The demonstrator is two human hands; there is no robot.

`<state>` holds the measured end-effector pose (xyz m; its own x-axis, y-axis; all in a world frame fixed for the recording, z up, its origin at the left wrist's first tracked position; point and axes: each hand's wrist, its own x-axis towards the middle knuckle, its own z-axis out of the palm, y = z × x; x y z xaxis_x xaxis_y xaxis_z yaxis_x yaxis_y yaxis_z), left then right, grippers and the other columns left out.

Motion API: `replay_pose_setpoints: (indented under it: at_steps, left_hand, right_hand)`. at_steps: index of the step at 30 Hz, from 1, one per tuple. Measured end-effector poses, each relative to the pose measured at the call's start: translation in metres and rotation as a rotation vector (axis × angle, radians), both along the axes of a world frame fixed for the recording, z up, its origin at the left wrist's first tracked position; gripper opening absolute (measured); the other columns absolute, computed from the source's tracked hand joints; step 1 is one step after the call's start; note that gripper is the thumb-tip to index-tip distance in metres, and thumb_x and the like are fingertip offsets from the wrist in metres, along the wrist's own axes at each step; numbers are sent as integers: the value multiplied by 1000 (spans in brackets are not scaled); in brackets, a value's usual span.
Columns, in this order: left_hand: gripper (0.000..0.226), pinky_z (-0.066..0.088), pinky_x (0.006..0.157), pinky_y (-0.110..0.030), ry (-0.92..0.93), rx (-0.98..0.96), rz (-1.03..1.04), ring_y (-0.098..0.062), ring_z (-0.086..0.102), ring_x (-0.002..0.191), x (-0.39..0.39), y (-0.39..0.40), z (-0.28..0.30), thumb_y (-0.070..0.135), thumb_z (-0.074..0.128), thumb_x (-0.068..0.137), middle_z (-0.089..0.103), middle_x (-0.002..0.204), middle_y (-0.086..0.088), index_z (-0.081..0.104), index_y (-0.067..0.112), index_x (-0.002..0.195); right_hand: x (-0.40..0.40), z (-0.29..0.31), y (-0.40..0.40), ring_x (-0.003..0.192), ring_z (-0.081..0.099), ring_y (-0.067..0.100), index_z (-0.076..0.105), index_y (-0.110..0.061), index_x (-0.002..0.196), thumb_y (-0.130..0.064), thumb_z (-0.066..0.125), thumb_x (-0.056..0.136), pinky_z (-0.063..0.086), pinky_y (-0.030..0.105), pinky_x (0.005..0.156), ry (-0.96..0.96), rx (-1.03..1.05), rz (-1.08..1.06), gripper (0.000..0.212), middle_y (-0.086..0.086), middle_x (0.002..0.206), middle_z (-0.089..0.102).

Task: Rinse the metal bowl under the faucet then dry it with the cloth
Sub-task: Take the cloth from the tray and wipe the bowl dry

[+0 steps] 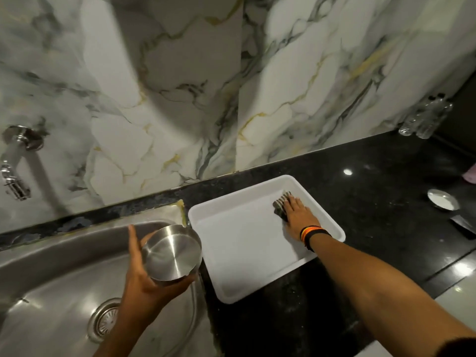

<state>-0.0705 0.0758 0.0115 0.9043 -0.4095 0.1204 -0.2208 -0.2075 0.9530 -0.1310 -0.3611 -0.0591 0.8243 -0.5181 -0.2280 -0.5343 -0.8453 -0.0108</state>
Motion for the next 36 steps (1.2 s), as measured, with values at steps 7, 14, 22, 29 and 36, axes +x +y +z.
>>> replay_pose_setpoints:
  at_steps: [7,14,22,29,36]
  left_hand:
    - [166,41,102,-12,-42,55,81,3,50,128,-11,-19,-12,41,99,43,52,134,42,-6,29,171]
    - [167,41,111,-35,-58,88,126,1,50,131,-23,-21,-2,44,99,41,54,142,15,-5,31,171]
    - [169,40,108,-25,-30,71,103,28,43,127,-28,6,4,53,106,46,47,138,49,-9,39,169]
    - [163,39,115,-24,-90,123,3,14,41,141,-22,33,14,70,97,51,44,155,23,-15,44,167]
    - [165,36,106,-4,-169,124,-37,20,40,135,-14,78,18,47,104,58,31,144,49,-22,46,164]
  right_hand:
    - [15,-19,-18,150,29,39,29,-9,160,-35,50,99,38,51,116,33,-60,28,70,19,168,22]
    - [30,-7,-19,116,58,41,40,-8,152,-14,61,94,52,52,98,-59,-73,-48,61,20,142,48]
    - [38,39,37,94,68,41,61,-12,111,-18,61,94,59,48,83,-557,296,-266,18,16,102,72]
    - [53,126,163,83,72,30,74,-3,99,-12,79,86,60,34,79,-740,1225,-406,17,24,103,77]
    - [39,196,285,78,73,7,68,-10,91,1,81,83,58,19,70,-826,1236,69,19,6,87,75]
